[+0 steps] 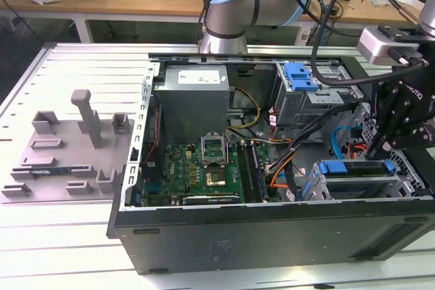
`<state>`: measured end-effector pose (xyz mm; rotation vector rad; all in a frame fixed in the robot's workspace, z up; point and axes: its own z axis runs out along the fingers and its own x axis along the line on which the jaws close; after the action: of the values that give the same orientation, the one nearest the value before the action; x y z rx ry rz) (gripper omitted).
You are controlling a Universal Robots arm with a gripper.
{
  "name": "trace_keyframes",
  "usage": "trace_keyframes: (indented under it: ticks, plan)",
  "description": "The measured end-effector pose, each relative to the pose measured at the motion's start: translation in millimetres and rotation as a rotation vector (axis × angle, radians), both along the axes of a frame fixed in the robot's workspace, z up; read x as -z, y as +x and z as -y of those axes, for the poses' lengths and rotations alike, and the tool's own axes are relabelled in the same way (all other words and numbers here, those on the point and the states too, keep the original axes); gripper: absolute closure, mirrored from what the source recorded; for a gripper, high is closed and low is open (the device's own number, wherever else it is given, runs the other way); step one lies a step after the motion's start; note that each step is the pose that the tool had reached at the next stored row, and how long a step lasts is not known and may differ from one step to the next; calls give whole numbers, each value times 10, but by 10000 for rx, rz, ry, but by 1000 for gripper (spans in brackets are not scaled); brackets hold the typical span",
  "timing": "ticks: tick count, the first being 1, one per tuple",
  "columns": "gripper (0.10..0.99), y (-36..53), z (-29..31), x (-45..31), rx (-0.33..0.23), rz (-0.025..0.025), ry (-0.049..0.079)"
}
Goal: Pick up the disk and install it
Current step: 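Insert the first disk wire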
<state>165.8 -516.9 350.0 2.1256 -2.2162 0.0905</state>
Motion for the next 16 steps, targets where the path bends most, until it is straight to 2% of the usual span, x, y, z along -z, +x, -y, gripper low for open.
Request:
trace_keyframes:
  ticks: [16]
  plan:
    - [918, 0, 9, 80, 2, 0, 0]
